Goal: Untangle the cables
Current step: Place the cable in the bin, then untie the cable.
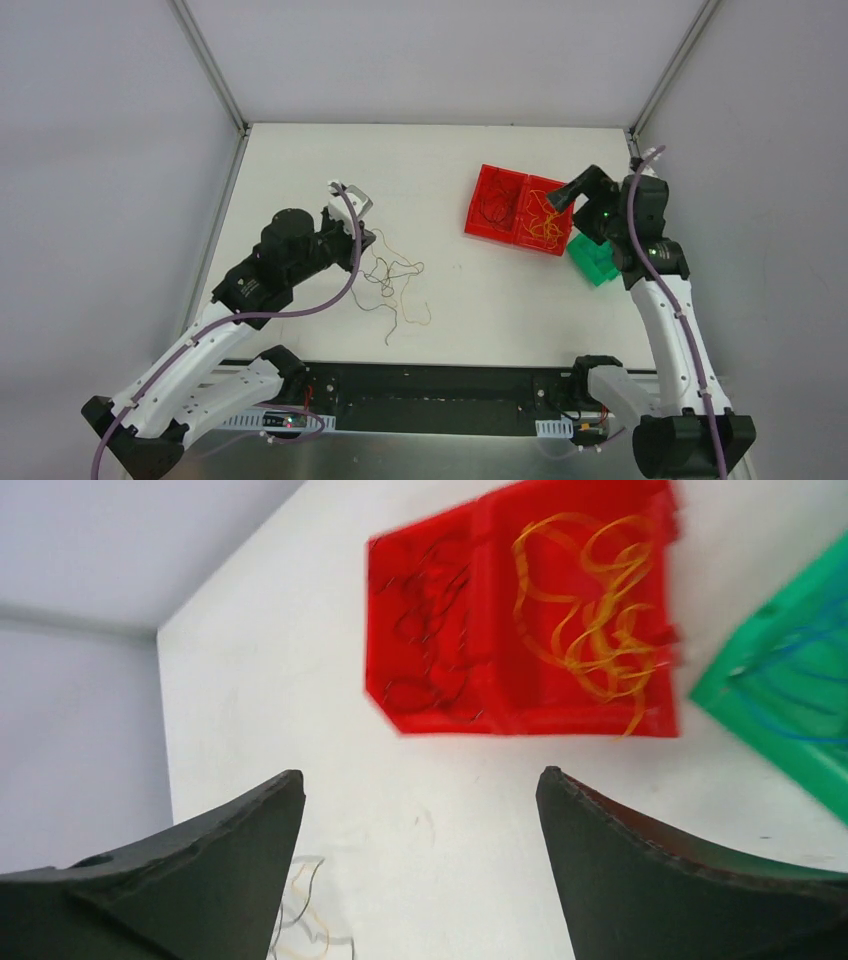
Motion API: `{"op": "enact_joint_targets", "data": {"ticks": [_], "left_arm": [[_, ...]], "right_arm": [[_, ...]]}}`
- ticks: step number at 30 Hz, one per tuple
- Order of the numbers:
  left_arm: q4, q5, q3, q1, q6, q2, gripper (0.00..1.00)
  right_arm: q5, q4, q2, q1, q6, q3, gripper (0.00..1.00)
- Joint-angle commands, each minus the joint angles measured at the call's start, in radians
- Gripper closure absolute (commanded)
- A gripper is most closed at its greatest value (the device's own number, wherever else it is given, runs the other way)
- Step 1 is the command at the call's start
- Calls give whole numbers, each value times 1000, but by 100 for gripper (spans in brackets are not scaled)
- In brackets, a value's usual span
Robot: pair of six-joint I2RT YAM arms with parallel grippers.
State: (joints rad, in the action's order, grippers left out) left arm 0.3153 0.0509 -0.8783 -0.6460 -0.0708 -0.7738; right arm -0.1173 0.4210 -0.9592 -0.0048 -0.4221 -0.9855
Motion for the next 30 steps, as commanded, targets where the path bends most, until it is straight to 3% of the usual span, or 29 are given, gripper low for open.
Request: {"op": "enact_joint_targets", "data": {"ticks": [1,9,20,26,30], "left_arm": [[-83,243,-57,8,14,-25,100],[-173,467,-63,7,49,-88,100],[-262,474,-70,6,68,-179,100],[-302,499,-88,6,120,-209,100],[-330,522,-89,6,134,-200,100]], "right_arm": [[-166,-21,-7,143,78,-13,11],[-448,-220,74,285,67,101,11],[-652,-311,194,353,53,139,10],[-708,-373,190,418,65,142,10],[-604,-357,166,475,113,147,12]]}}
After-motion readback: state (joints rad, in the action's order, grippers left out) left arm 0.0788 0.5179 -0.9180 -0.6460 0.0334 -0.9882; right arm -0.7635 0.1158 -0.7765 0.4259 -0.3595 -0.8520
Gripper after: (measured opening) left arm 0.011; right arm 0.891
